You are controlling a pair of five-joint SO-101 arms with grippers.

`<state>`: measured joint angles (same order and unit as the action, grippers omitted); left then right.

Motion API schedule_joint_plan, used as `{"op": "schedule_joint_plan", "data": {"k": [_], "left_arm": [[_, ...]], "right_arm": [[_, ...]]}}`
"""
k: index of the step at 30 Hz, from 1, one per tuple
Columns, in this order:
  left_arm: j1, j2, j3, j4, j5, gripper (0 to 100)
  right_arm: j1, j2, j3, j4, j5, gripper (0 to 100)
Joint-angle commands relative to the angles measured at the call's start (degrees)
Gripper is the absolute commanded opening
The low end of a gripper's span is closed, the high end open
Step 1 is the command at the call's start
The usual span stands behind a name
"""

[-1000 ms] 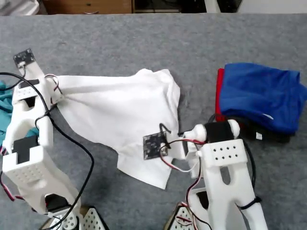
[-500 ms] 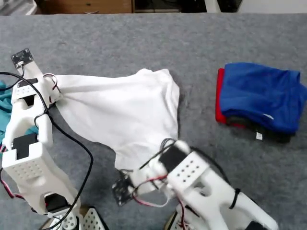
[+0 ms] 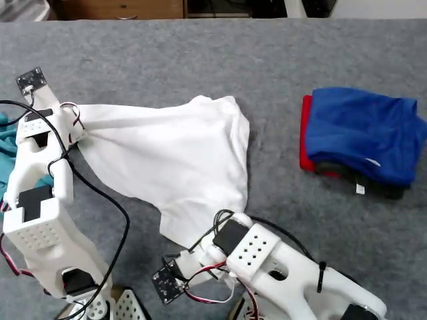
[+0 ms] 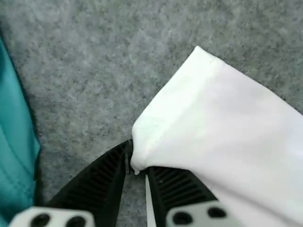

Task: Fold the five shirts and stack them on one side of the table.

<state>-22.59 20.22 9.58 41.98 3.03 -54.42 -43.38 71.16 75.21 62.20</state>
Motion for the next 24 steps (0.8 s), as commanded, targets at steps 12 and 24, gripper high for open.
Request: {"op": "schedule_joint_plan", "data": {"k": [12,24], "left_arm": [[-0.7,-0.7,-2.6,0.2,0.3,2],[-0.7,-0.7,-2.6,0.2,0.3,2]], "right_arm": [[6.3,0.9,6.1,-9.8,-0.3,20.9],[8.0,3.0,5.4,-13.1,0.4,9.7]]}}
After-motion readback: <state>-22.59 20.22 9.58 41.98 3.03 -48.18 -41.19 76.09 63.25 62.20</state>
